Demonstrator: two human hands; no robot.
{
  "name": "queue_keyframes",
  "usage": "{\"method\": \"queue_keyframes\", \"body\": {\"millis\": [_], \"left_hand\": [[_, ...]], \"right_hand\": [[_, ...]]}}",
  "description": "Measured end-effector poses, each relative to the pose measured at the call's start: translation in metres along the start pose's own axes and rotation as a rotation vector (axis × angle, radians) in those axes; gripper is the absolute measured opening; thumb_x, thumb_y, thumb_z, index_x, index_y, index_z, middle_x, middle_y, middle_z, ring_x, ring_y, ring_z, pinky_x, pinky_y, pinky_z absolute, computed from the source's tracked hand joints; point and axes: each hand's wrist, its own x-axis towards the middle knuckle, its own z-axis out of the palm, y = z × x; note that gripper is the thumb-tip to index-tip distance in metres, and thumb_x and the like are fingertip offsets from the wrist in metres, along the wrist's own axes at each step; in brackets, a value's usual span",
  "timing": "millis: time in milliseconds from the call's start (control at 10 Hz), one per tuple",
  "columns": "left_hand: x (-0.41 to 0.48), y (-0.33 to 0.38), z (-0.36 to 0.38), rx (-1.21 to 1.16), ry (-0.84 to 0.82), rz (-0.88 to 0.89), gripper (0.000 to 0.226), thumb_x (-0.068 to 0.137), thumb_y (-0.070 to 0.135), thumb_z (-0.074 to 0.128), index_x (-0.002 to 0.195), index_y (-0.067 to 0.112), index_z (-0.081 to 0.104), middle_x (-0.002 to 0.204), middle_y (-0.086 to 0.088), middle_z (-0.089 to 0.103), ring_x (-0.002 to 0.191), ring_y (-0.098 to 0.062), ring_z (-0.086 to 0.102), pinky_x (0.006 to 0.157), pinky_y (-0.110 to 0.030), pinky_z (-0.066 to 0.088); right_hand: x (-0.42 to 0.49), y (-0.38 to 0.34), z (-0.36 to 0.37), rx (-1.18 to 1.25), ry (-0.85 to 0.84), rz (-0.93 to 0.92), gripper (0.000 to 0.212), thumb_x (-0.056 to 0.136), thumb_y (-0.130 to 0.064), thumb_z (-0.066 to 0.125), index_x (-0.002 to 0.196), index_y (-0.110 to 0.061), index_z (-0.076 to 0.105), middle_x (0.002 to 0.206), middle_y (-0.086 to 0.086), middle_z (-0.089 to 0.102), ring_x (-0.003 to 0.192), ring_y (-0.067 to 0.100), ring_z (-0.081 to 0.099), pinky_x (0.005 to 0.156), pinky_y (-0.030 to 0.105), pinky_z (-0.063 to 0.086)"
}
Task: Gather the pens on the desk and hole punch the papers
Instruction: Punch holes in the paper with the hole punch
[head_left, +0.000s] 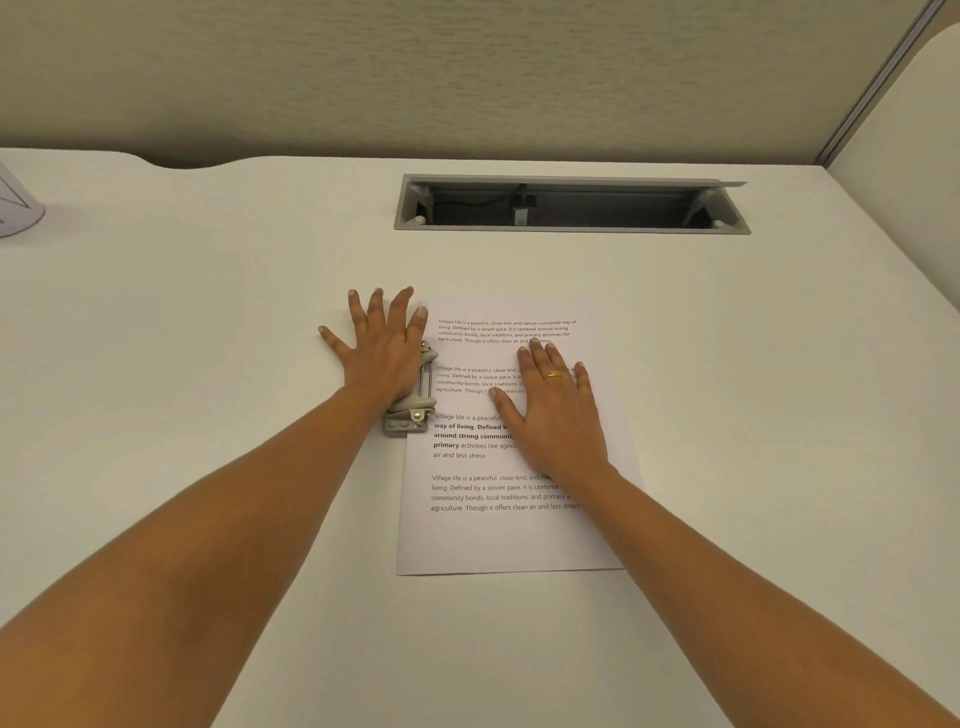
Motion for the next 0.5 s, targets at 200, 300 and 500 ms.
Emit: {"method": "queue_keyframes", "body": {"millis": [200, 300, 500], "left_hand": [[-0.0016, 0.0015, -0.0021, 0.081, 0.025, 0.017, 0.049, 0.098, 0.042, 0.014, 0.146, 0.032, 0.014, 0.158, -0.006, 0.007, 0.145, -0.026, -0.014, 0.107, -0.067, -0.007], [-0.0021, 0.0027, -0.0038, 0.136, 0.042, 0.029, 0.05, 0.098, 0.043, 0.015, 0.146, 0.03, 0.015, 0.158, -0.007, 0.008, 0.145, -0.027, -0.013, 0.106, -0.068, -0.005], [-0.0019, 0.0076, -0.0087, 0.24, 0.062, 0.046, 0.051, 0.097, 0.046, 0.014, 0.146, 0.029, 0.017, 0.157, -0.007, 0.01, 0.145, -0.027, -0.011, 0.107, -0.068, -0.003]], "right_hand": [[-0.0006, -0.0004, -0.0002, -0.004, 0.01, 0.0, 0.067, 0.094, -0.054, 0.025, 0.147, -0.012, 0.022, 0.157, 0.004, 0.018, 0.146, 0.016, 0.011, 0.119, 0.04, 0.004], [-0.001, 0.0, -0.0001, -0.003, 0.019, 0.001, 0.067, 0.095, -0.053, 0.026, 0.147, -0.012, 0.022, 0.157, 0.004, 0.018, 0.146, 0.016, 0.011, 0.118, 0.04, 0.004], [0.0001, 0.0006, 0.0007, -0.004, 0.018, -0.001, 0.067, 0.095, -0.054, 0.025, 0.147, -0.012, 0.022, 0.157, 0.004, 0.018, 0.146, 0.016, 0.011, 0.118, 0.04, 0.003]]}}
